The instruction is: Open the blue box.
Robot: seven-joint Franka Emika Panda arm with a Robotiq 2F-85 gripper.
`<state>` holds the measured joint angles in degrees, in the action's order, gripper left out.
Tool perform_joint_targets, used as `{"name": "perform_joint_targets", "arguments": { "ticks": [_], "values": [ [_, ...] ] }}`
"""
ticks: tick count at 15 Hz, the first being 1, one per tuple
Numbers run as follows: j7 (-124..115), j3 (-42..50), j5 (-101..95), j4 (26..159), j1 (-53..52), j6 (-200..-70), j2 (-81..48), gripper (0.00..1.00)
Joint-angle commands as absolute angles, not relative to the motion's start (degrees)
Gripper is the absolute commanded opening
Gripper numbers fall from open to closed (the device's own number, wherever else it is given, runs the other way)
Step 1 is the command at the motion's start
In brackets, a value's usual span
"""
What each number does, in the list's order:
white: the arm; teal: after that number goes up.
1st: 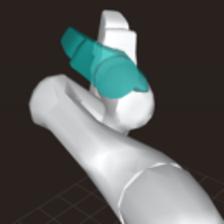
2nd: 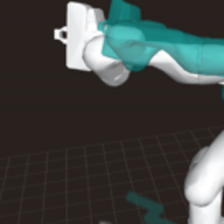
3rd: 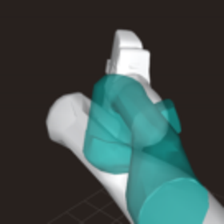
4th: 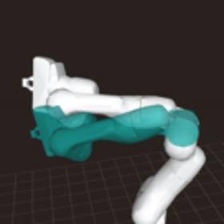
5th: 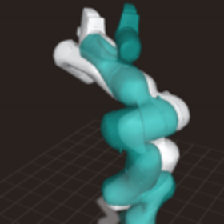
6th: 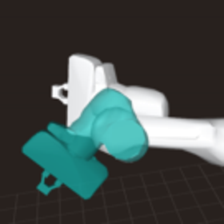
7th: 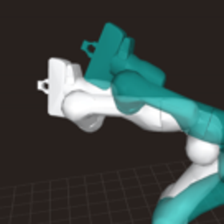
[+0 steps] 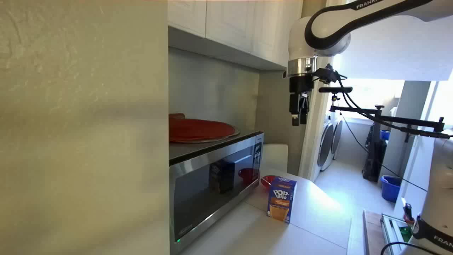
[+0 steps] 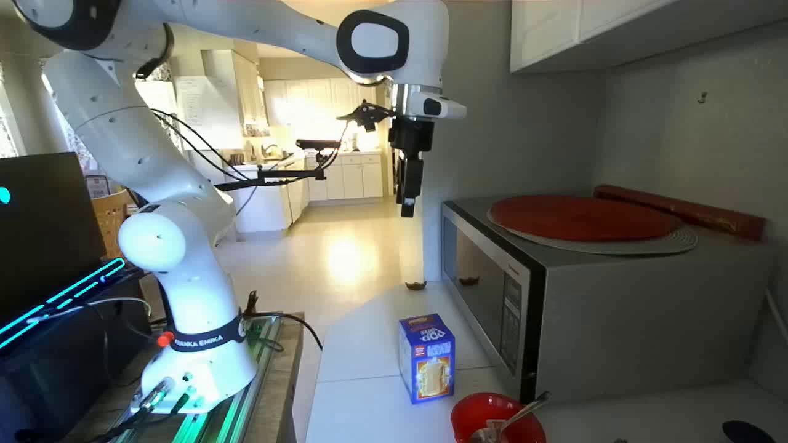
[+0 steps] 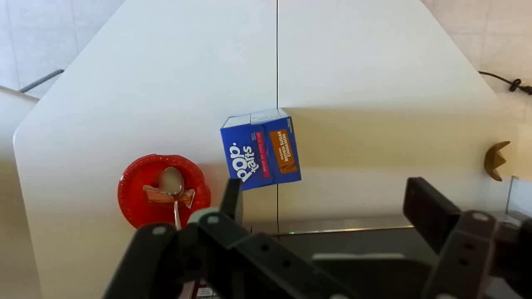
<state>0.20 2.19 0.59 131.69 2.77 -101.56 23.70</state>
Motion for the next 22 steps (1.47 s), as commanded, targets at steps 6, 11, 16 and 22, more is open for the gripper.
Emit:
{"name": "perform_joint_targets", "arguments": {
  "ticks": [6,11,16,22],
  "values": [
    [0.18,2.3,0.55,131.58,2.65,-101.43,23.67,1.0],
    [2.49,3.1,-0.06,132.07,2.83,-103.48,22.82,1.0],
    [12.41,7.85,4.65,133.59,2.59,-111.08,19.19,1.0],
    [11.35,7.37,3.12,133.27,3.03,-110.33,18.79,1.0]
  ]
}}
